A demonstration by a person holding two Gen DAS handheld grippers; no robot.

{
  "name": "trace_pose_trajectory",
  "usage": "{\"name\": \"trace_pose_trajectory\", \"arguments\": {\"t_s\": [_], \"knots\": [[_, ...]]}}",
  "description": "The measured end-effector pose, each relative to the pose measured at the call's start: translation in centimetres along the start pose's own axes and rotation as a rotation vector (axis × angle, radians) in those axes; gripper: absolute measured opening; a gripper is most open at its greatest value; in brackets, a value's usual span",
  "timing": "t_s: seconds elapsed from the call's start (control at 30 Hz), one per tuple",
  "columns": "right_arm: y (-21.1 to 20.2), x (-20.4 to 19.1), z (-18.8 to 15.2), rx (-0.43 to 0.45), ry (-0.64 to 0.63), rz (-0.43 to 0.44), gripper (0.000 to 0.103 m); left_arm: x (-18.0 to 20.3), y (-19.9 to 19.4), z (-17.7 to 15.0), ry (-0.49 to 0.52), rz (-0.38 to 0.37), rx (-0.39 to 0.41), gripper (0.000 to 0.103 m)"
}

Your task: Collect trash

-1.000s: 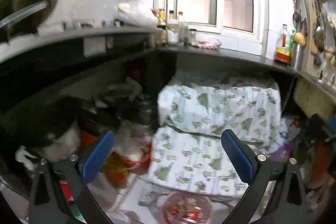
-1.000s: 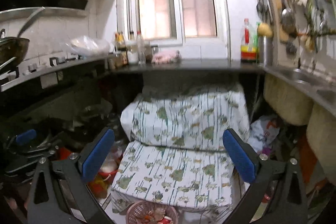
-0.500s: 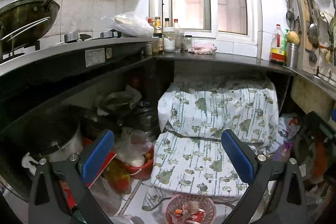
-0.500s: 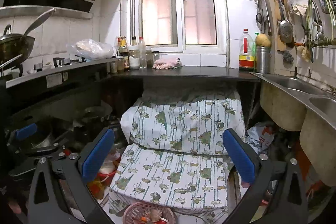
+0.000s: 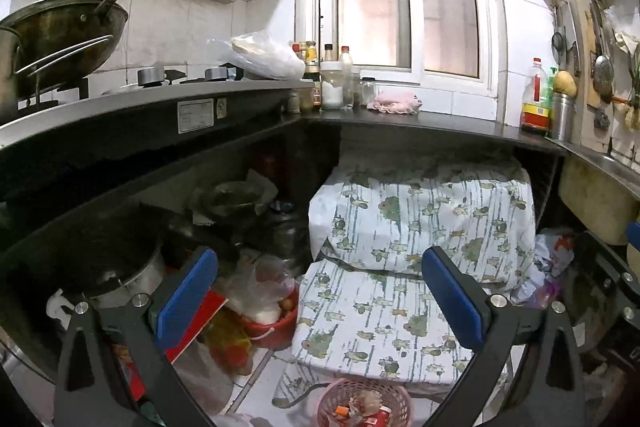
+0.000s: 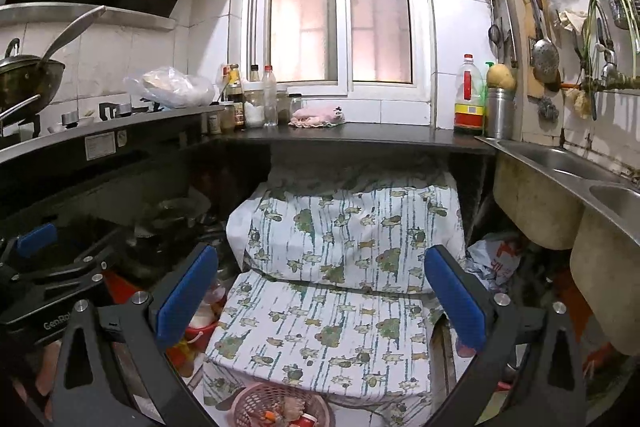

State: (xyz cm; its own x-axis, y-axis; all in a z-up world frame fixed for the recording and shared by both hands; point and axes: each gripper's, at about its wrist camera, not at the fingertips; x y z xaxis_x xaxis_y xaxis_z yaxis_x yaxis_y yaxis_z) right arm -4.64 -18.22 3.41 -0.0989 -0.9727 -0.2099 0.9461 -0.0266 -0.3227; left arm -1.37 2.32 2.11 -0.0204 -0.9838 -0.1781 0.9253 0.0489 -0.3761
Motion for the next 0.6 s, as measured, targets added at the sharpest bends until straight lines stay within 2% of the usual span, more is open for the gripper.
{"name": "trace_pose_trajectory", "arguments": {"t_s": [0.4,0.6], "knots": [[-0.34,-0.18,-0.12,0.015,-0.011,-0.001,0.103,-0.63,0.15,-0.12,-0.007,0.019,0.001,0.103],[-0.39,-0.09,-0.27,0.023,-0.015,-0.012,0.103,-1.0,0.16,-0.01,-0.03,-0.022,-0.003,0.103]]}}
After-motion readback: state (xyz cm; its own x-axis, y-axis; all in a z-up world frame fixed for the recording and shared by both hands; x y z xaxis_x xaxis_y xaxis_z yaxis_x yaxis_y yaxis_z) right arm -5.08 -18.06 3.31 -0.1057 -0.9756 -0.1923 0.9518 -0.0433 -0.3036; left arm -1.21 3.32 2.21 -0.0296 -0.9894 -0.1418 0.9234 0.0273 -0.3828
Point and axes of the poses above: each gripper's, at about its wrist camera, not at the fingertips, and y roughly the way its jaws point, x to its right, z to its top, and after that the axes turned 11 degrees about y, right-handed
